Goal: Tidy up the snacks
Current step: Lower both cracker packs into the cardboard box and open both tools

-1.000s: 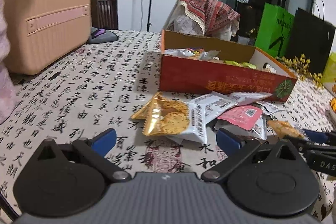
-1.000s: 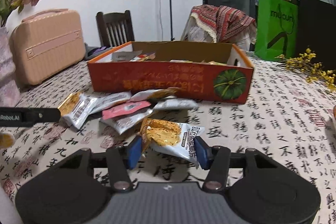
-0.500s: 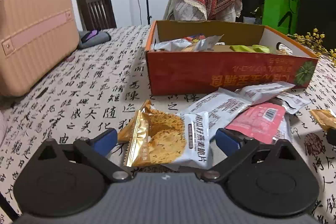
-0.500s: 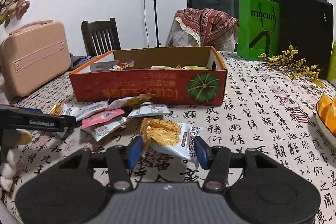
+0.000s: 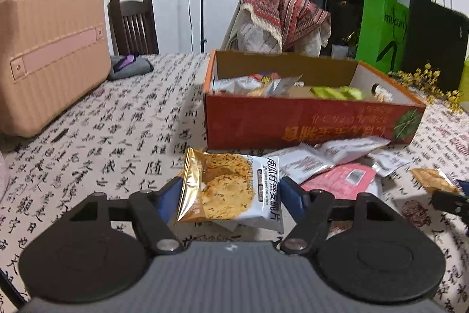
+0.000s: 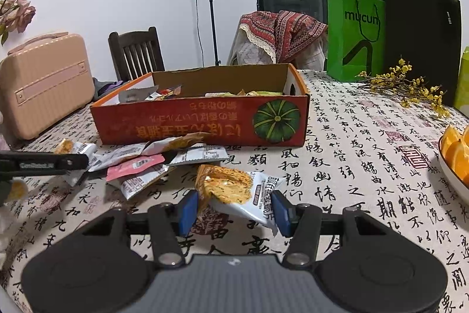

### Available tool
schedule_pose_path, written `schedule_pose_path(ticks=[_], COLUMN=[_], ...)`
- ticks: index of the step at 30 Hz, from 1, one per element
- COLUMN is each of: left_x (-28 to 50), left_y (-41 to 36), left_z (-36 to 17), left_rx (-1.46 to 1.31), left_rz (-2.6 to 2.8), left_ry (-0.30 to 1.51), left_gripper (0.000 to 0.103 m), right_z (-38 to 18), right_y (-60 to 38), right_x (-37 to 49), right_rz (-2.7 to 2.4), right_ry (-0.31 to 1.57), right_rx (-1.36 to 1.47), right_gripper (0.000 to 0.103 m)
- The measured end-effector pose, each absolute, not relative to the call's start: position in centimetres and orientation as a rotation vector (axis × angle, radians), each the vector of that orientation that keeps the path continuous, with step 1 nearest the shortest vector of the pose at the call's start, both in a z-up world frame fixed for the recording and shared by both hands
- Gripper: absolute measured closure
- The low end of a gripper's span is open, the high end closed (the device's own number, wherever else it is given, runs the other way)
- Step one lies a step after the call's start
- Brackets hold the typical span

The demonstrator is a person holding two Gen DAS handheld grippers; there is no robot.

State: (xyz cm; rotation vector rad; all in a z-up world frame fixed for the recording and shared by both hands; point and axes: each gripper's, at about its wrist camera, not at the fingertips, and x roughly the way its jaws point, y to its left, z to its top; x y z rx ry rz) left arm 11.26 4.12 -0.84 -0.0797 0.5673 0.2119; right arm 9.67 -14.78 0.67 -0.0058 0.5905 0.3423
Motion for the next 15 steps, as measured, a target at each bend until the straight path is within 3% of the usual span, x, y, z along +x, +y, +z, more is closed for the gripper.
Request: schedule_pose_path(ticks=[15], left_x=[14.6], left_y=[2.0], left_z=[5.1], left_rx=[-0.052], left_rz=[0.160], left_ry=[0.421], left_gripper=[0.029], right_z=[5.9], right_y=[-14.7], right_x=[13.0], right_rz=[0.318], right_ry=[0.421], right_rx=[-0.020], right_gripper=[0.050])
